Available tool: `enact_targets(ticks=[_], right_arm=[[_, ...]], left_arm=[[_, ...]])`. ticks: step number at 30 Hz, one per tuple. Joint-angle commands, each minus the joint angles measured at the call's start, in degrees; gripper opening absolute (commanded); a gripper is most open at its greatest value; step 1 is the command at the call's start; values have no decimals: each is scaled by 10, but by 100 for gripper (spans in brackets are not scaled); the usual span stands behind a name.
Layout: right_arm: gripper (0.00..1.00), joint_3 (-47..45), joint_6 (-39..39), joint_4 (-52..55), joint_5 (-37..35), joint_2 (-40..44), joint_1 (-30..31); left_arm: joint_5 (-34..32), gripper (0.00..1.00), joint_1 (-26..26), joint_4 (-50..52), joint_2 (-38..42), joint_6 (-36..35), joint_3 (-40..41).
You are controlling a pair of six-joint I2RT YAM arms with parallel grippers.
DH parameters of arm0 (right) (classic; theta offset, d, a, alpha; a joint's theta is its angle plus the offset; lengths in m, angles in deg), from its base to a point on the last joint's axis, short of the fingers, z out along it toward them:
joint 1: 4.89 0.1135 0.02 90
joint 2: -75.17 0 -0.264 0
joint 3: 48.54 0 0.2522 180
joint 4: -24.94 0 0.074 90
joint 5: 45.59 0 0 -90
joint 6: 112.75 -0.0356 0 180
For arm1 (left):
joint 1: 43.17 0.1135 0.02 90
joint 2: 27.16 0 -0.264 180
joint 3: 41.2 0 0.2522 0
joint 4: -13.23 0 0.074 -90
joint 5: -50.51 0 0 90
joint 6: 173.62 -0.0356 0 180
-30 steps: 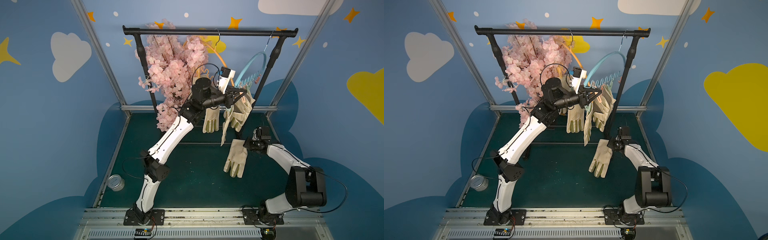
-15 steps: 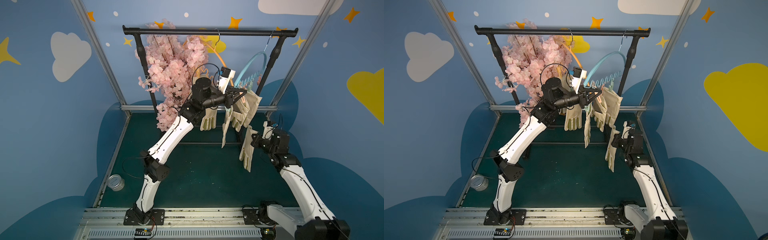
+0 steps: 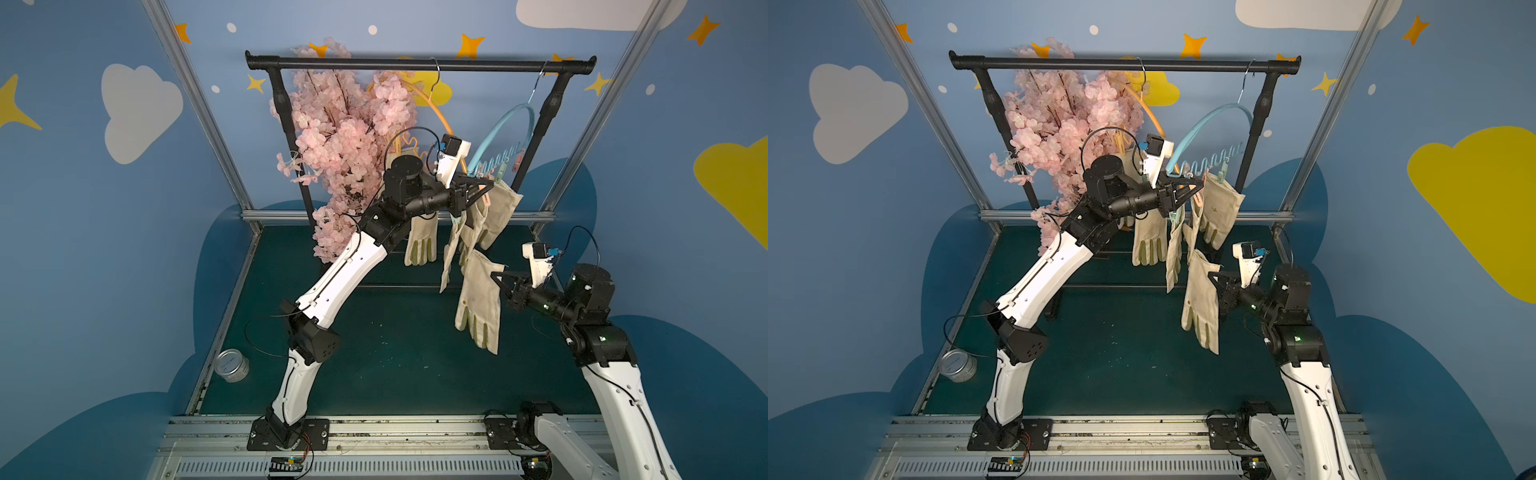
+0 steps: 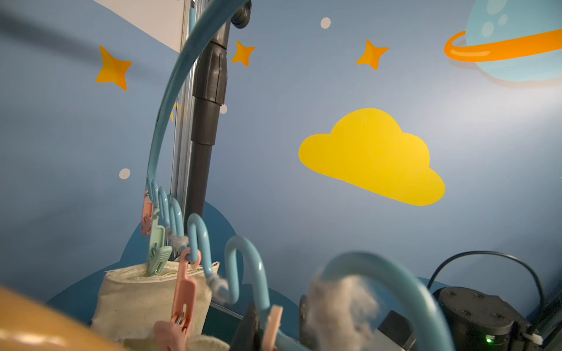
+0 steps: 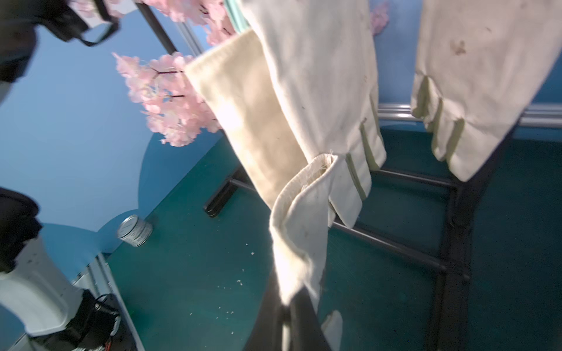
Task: Clip the gloves onto a hanger to dry
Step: Pick up the glove from the center of the board, then clamp the glove onto the hanger.
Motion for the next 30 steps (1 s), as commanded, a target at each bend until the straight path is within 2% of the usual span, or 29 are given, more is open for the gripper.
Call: enact_targets(ticks=[1, 4, 9, 13, 19, 25, 30], right_arm=[[0, 62, 7, -2, 104, -37, -1], [0, 101, -12, -14, 166, -75, -1], [0, 126, -18, -24, 212, -89, 0], [0, 137, -60, -68, 273, -105, -1], [0, 176, -48, -64, 248, -145, -8], [0, 214, -88, -110, 306, -201, -18], [0, 233, -96, -137, 297, -227, -40]], left_arm=[[-4, 20, 5, -4, 0, -4, -8], [-4, 20, 5, -6, -1, -3, -8], [-1, 20, 4, -4, -1, -4, -9], [3, 20, 5, 0, 0, -7, -8], [10, 19, 4, 1, 5, -6, -7], [15, 19, 4, 4, 8, -9, -7], [26, 19, 5, -2, 16, -9, 2]])
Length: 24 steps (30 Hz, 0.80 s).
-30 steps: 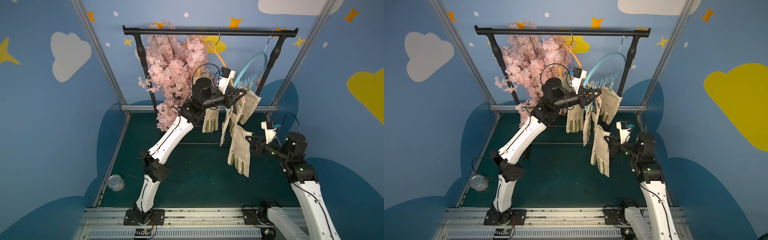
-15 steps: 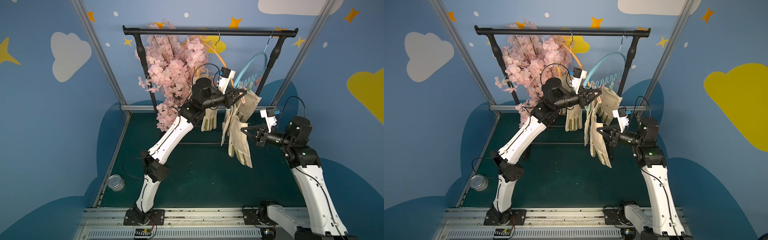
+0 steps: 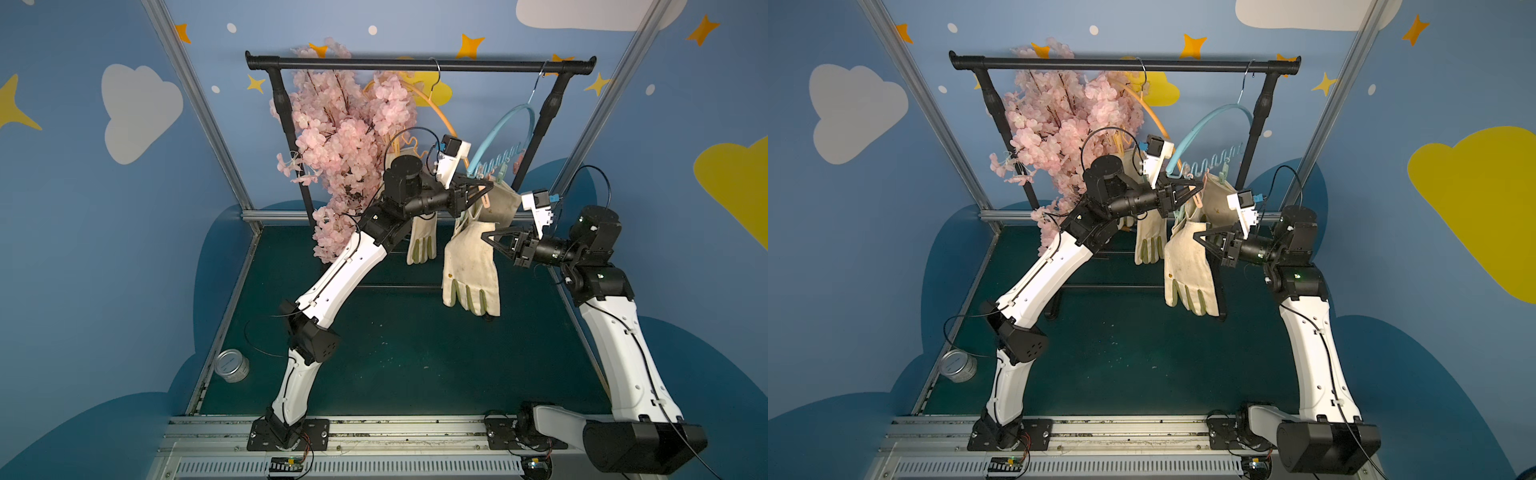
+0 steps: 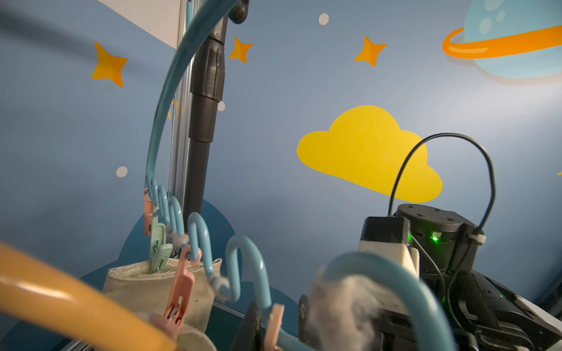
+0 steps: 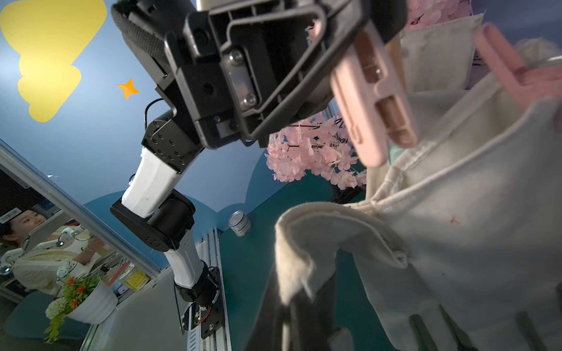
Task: Clip the gloves onto a hanger to dry
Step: Clamp the glove onto the hanger.
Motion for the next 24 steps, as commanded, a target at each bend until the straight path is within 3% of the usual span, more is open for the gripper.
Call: enact_targets(ticks=[1, 13, 24], right_arm=[[0, 29, -25, -47, 30, -16, -17], [0, 75, -44, -62, 66, -77, -24], [0, 52, -49, -78, 69, -77, -32]], left_arm=[[17, 19, 2, -11, 18, -5, 7], [31, 18, 4, -28, 26, 0, 23], [40, 17, 10, -48, 26, 22, 20]])
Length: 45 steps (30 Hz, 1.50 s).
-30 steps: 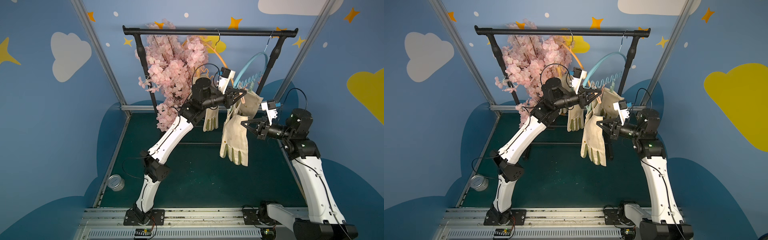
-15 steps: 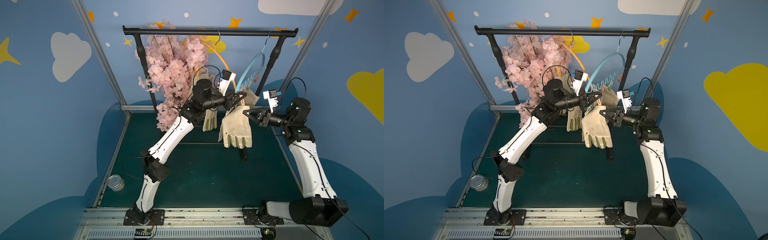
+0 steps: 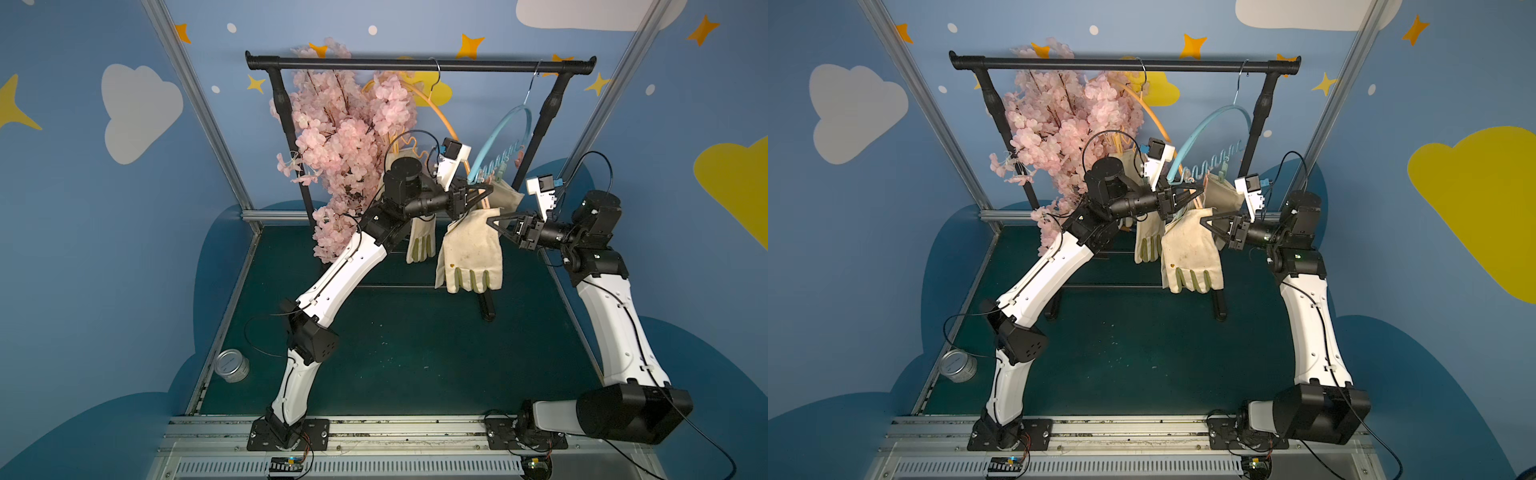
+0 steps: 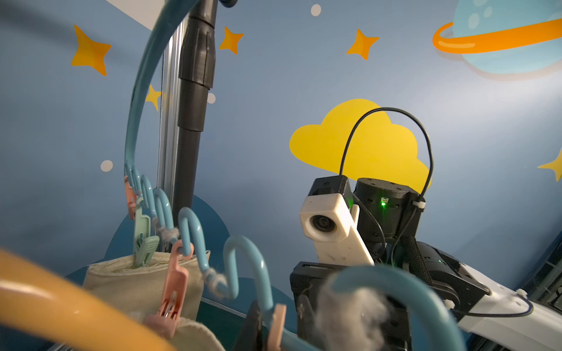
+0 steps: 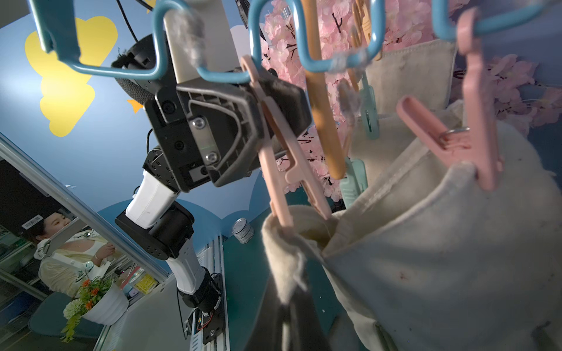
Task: Clip the gloves onto a hanger to dry
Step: Clamp the glove onto the hanger.
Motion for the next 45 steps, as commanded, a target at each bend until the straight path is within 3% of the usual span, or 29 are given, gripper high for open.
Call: enact_targets(ticks=[1, 21, 45], right_arm=[[0, -5, -7, -23, 13, 0, -2], [0, -11, -7, -31, 20, -4, 6], [0, 47, -25, -45, 46, -31, 14]], left_arm=[[11, 17, 5, -28, 22, 12, -4], [20, 17, 13, -48, 18, 49, -3], [39, 16, 14, -36, 6, 50, -5]])
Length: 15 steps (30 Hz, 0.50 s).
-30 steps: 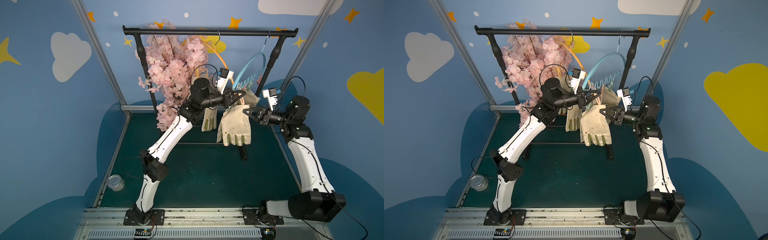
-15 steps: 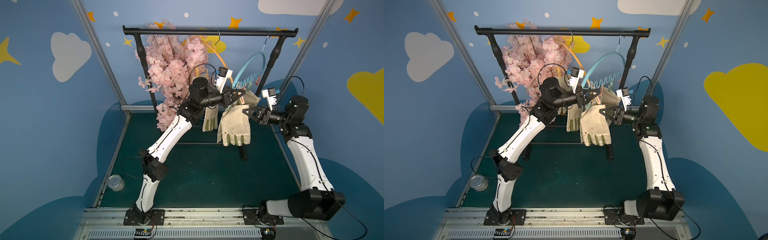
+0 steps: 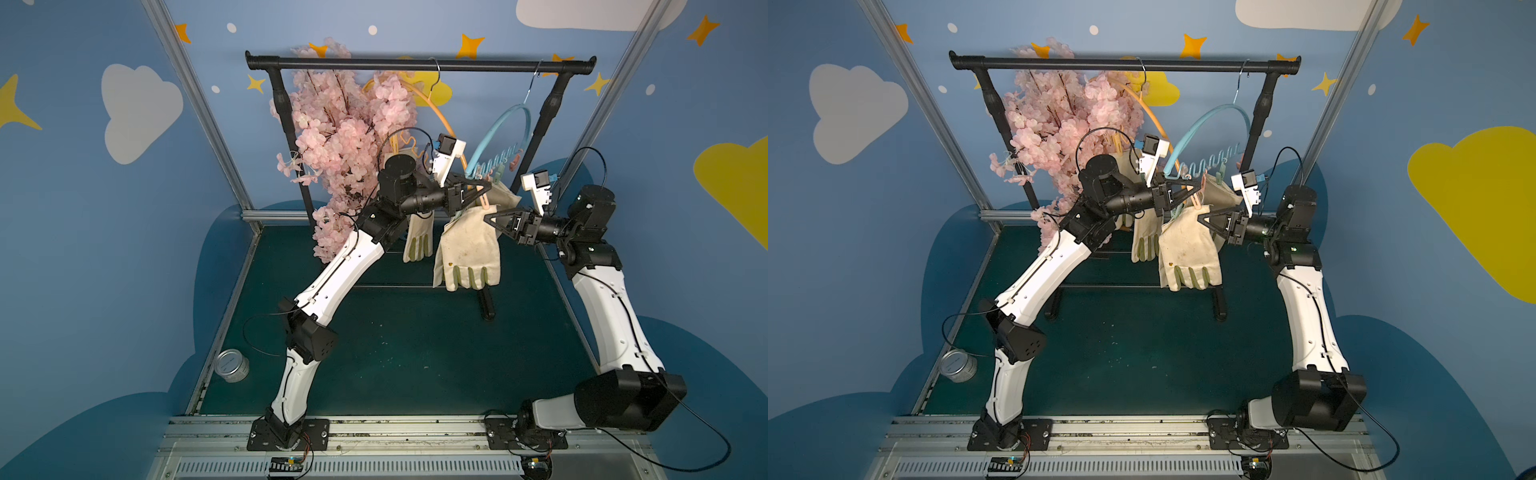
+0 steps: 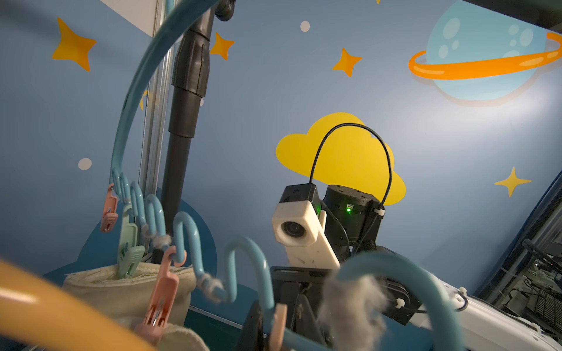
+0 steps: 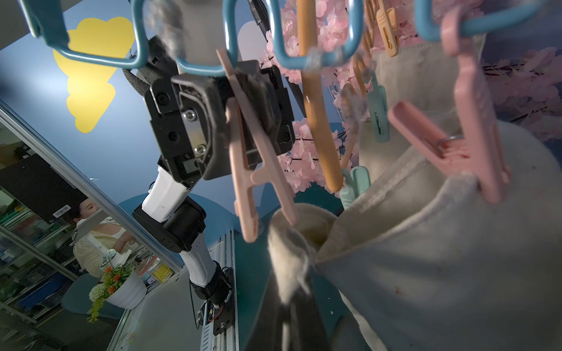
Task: Clip the gloves onto a hanger to dry
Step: Clamp the glove onto the hanger.
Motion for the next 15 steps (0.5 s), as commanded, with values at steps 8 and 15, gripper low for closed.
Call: enact_targets(ticks=[8, 15], right_arm=[[0, 37, -1, -17, 3, -3, 3], [0, 47, -8, -26, -2, -11, 4]], left_arm=[[14, 16, 3, -10, 3, 4, -5], [17, 16, 3, -4, 3, 2, -4]])
